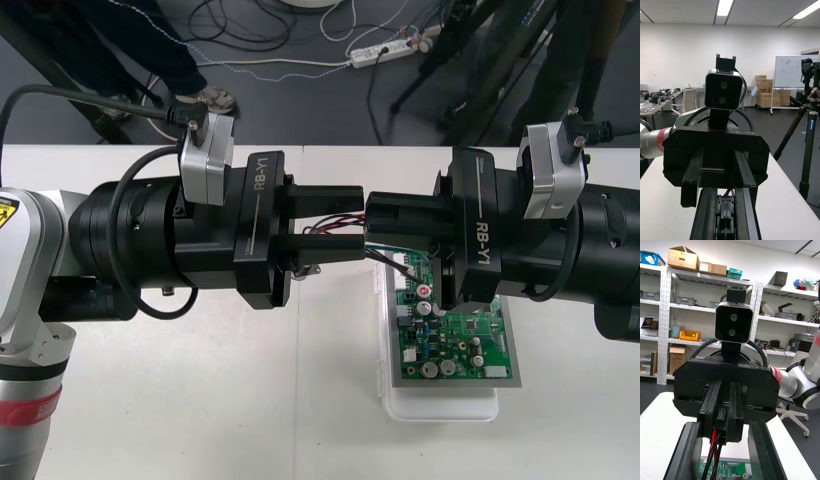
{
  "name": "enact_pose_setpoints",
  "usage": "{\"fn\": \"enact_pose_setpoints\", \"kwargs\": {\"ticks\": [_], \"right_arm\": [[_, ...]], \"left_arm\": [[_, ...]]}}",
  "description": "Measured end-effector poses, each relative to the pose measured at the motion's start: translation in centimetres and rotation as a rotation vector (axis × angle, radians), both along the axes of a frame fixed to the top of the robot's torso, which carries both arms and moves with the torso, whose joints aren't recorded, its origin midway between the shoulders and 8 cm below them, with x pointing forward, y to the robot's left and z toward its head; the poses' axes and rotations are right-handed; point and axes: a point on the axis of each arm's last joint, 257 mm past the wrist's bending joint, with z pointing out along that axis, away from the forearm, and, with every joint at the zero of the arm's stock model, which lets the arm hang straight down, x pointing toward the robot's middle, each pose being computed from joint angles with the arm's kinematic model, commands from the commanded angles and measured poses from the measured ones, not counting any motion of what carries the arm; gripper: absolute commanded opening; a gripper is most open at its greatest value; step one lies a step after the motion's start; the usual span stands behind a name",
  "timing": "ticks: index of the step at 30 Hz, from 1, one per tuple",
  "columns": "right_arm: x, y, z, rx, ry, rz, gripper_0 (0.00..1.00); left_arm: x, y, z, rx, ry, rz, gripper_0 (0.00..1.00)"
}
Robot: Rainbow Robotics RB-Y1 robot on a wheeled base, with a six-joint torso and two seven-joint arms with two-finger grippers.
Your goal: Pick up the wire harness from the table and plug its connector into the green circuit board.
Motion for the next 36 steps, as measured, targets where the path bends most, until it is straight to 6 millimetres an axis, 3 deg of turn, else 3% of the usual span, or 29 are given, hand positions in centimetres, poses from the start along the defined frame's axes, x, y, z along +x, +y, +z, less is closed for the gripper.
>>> {"fn": "enact_pose_setpoints", "kwargs": {"ticks": [15,16,19,36], "right_arm": [[0.0,0.0,0.0,0.0,0.0,0.0,0.0],[0.0,0.0,0.0,0.0,0.0,0.0,0.0],[0.0,0.0,0.0,0.0,0.0,0.0,0.0],[0.02,-0.03,0.01,0.003,0.002,-0.004,0.0]], "left_arm": [[0.04,-0.01,0.0,0.0,0.0,0.001,0.36],[0.04,-0.01,0.0,0.0,0.0,0.001,0.32],[0.06,-0.01,0.01,0.0,0.0,0.002,0.0],[0.43,0.08,0.22,-0.01,0.007,0.013,0.0]]}}
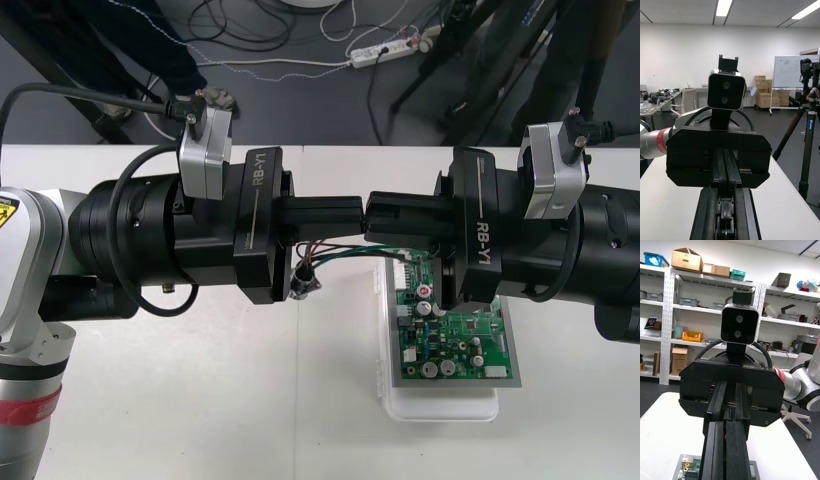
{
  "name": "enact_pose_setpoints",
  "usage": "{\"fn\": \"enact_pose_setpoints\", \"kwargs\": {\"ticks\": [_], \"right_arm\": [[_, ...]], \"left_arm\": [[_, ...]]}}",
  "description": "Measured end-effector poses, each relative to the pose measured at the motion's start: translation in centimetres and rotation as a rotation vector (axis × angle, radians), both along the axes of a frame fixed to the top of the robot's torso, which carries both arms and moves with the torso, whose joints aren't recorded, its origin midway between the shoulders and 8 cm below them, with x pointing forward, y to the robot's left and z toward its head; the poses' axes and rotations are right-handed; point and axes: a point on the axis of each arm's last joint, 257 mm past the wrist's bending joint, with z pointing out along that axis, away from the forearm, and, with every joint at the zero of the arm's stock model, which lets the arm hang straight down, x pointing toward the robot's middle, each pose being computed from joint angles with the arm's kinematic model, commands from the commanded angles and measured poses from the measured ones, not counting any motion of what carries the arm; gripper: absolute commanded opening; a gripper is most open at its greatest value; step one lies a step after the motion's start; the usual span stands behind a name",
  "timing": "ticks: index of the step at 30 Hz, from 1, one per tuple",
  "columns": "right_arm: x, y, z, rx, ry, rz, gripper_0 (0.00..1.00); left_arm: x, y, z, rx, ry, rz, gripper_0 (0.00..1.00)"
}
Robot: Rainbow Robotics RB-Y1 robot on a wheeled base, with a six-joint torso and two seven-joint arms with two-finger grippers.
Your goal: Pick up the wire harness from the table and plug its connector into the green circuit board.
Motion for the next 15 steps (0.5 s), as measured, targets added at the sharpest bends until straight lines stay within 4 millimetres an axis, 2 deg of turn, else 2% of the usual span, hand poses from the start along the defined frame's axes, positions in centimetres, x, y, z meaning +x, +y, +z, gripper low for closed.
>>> {"fn": "enact_pose_setpoints", "kwargs": {"ticks": [5,6,7,8,9,10,15], "right_arm": [[-0.01,0.0,0.01,0.0,0.0,0.0,0.01],[-0.02,0.0,0.01,0.0,0.0,0.0,0.1],[-0.02,0.01,0.01,0.0,0.0,0.0,0.42],[-0.02,0.01,0.02,0.0,0.0,0.0,0.6],[-0.02,0.01,0.02,0.0,0.0,0.0,0.96],[-0.02,0.01,0.02,0.0,0.0,0.0,1.0],[-0.02,0.01,0.02,0.0,0.0,0.0,1.0]], "left_arm": [[-0.02,0.01,0.03,-0.001,0.001,-0.001,0.0],[-0.03,0.01,0.04,-0.002,0.001,-0.001,0.0],[-0.03,0.01,0.05,-0.002,0.001,-0.002,0.0],[-0.04,0.01,0.05,-0.002,0.001,-0.002,0.0],[-0.06,0.0,0.06,-0.003,0.002,-0.003,0.0],[-0.11,-0.01,0.09,-0.004,0.003,-0.005,0.0],[-0.18,0.0,0.18,-0.008,0.004,-0.008,0.0]]}}
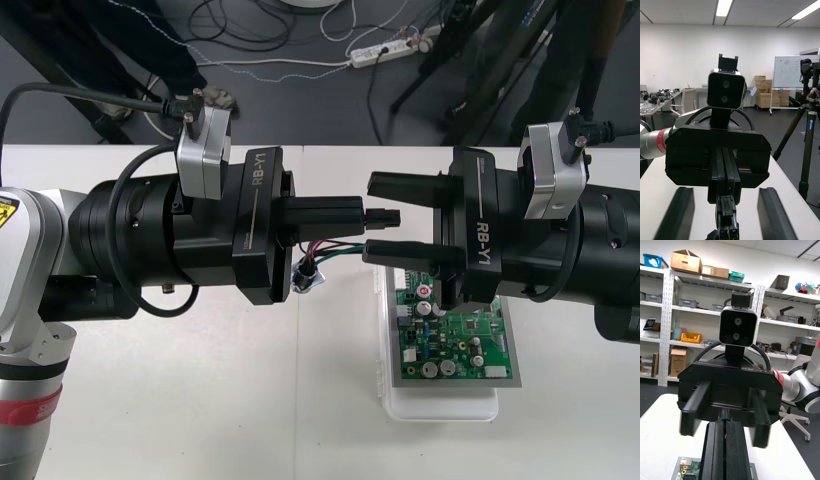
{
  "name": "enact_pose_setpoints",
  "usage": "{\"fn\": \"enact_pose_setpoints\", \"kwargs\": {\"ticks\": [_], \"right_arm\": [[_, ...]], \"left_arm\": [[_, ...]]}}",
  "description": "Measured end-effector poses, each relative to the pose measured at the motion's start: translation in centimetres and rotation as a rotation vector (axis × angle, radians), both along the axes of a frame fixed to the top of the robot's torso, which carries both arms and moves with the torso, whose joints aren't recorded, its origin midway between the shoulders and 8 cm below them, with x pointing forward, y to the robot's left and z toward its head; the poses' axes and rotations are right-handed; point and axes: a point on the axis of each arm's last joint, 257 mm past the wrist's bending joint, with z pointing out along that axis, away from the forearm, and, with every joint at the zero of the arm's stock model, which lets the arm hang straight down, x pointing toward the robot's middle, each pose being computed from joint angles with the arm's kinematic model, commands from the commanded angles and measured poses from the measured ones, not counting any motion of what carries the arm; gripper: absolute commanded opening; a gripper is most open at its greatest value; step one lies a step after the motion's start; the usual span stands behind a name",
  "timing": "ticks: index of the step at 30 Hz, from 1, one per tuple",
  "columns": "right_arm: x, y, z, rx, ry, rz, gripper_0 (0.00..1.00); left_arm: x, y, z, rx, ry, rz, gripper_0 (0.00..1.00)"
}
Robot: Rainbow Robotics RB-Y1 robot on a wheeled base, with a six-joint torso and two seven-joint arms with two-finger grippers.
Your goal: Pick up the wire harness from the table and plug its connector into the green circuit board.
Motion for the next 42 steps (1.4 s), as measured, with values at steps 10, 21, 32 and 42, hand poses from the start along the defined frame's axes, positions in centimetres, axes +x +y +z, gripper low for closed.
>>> {"fn": "enact_pose_setpoints", "kwargs": {"ticks": [10,21,32,42], "right_arm": [[0.0,0.0,0.0,0.0,0.0,0.0,1.0],[0.0,0.0,0.0,0.0,0.0,0.0,1.0],[0.2,-0.8,-1.2,-0.064,-0.003,-0.009,1.0],[0.5,-4.1,-6.1,-0.336,-0.024,-0.025,1.0]], "left_arm": [[-0.1,0.0,0.1,-0.005,0.002,-0.004,0.0],[-0.2,0.1,0.3,-0.01,0.004,-0.008,0.0],[-0.5,0.4,0.4,-0.019,0.016,-0.019,0.0],[0.4,1.9,-0.1,-0.022,0.036,0.027,0.0]]}}
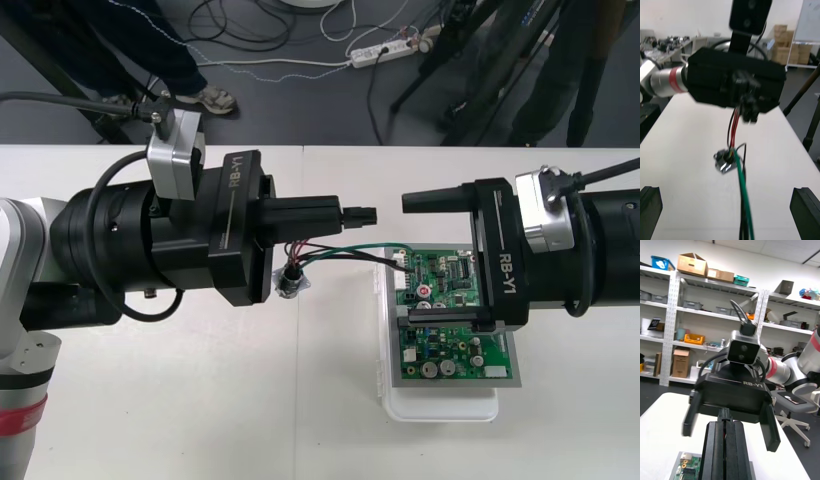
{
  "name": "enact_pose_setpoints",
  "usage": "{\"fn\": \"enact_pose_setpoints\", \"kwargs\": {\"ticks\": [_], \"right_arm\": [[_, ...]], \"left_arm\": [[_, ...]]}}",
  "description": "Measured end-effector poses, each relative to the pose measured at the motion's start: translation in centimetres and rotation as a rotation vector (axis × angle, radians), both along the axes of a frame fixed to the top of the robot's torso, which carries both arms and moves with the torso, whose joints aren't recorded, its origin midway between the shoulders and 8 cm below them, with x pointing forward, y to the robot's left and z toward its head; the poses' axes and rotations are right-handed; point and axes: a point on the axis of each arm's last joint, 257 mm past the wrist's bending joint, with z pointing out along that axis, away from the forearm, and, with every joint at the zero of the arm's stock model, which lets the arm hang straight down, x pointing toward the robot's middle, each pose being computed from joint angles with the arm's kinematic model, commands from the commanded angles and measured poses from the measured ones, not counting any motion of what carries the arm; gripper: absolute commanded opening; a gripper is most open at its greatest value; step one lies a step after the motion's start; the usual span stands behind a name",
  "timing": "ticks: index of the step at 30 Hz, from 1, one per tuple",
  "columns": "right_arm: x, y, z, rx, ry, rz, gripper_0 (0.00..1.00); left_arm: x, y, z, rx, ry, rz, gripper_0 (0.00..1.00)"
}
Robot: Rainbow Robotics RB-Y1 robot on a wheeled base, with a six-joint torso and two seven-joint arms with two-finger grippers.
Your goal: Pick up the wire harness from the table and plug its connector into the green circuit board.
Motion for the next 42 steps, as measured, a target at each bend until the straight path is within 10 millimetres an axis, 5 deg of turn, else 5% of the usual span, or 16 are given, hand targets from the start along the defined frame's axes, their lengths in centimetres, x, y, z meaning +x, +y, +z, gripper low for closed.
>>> {"fn": "enact_pose_setpoints", "kwargs": {"ticks": [16,29,42], "right_arm": [[0.7,-6.5,-5.5,-0.368,-0.005,-0.043,1.0],[-0.2,-12.8,-11.6,-0.695,0.197,-0.141,1.0],[2.6,-18.4,-14.3,-0.909,0.14,-0.287,1.0]], "left_arm": [[0.9,4.1,-2.0,0.049,0.014,0.074,0.0],[0.5,6.2,-4.6,0.095,0.06,0.103,0.0],[0.4,6.9,-7.1,0.112,0.131,0.099,0.0]]}}
